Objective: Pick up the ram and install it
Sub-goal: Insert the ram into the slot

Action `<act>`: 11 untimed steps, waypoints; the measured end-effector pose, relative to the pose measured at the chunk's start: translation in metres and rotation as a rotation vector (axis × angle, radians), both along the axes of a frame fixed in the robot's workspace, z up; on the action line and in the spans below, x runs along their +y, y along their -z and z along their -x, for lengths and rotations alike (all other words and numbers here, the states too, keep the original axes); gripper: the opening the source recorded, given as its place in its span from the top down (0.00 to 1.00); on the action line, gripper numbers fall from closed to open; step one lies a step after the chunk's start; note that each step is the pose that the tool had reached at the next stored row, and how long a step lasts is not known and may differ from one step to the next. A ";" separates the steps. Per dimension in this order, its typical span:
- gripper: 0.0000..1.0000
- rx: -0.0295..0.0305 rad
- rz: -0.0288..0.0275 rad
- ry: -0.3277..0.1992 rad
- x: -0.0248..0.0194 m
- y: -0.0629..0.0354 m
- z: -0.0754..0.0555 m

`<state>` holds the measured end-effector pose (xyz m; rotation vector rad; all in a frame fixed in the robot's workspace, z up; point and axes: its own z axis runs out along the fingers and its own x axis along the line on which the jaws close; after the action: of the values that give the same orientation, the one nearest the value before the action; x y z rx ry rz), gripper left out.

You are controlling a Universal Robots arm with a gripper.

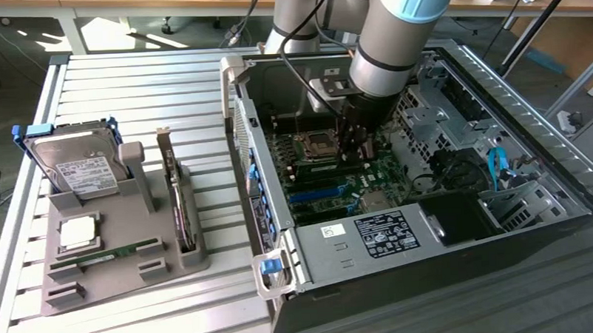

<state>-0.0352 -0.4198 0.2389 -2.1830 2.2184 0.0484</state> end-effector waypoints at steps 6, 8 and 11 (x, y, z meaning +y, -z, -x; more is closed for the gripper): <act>0.88 -0.0001 -0.0012 0.000 0.0000 0.0011 0.000; 0.88 0.0000 -0.0031 0.000 0.0002 0.0013 0.000; 0.88 0.0000 -0.0041 0.000 0.0004 0.0014 0.000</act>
<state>-0.0352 -0.4195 0.2375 -2.1810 2.2163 0.0528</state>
